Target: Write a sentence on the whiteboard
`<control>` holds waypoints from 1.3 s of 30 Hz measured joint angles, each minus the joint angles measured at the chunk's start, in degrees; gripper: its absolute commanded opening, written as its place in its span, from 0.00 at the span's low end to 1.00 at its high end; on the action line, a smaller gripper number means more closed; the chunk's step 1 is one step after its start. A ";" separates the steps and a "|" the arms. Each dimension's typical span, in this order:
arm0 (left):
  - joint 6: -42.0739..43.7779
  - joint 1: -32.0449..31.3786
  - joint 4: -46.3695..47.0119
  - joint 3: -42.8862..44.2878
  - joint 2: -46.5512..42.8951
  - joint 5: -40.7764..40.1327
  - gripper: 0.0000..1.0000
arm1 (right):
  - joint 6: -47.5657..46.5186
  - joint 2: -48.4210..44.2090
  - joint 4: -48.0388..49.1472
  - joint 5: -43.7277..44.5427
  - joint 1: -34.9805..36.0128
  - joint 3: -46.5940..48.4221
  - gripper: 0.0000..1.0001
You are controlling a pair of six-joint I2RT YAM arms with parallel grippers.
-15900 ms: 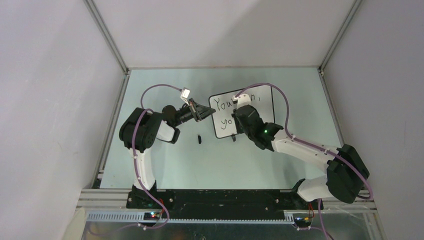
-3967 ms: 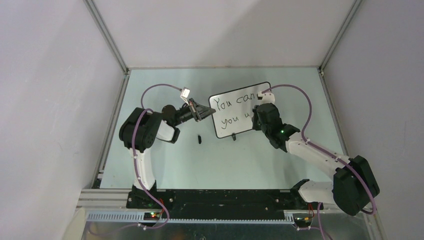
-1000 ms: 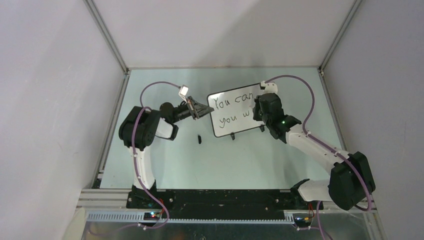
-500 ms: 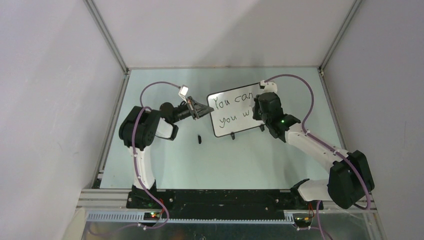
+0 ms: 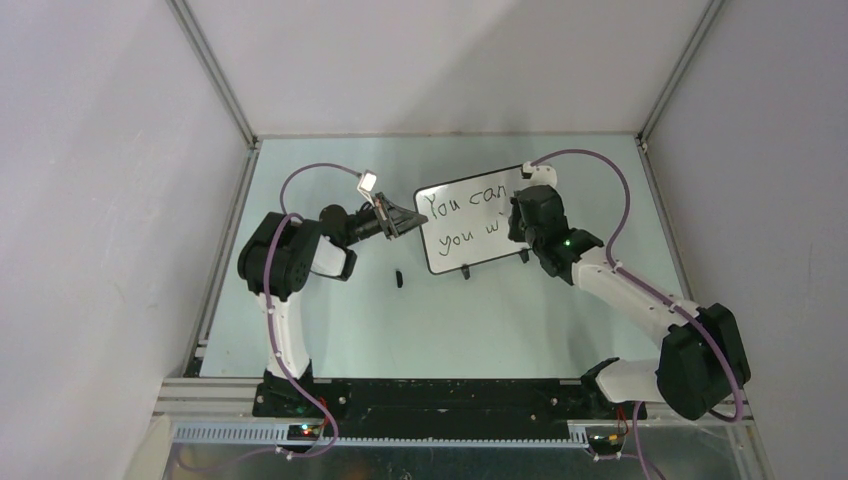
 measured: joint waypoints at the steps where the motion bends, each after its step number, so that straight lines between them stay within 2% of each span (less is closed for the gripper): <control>1: 0.00 0.00 0.00 0.00 0.00 0.00 0.00 | 0.02 -0.17 -0.02 -0.02 0.00 0.00 0.00; 11: -0.02 0.00 0.00 0.00 0.00 0.02 0.00 | 0.02 -4.44 0.11 -0.09 0.02 -0.50 0.00; 39: 0.00 0.00 0.00 0.00 0.00 0.02 0.00 | 0.39 -0.55 1.16 -0.59 0.31 -1.33 0.00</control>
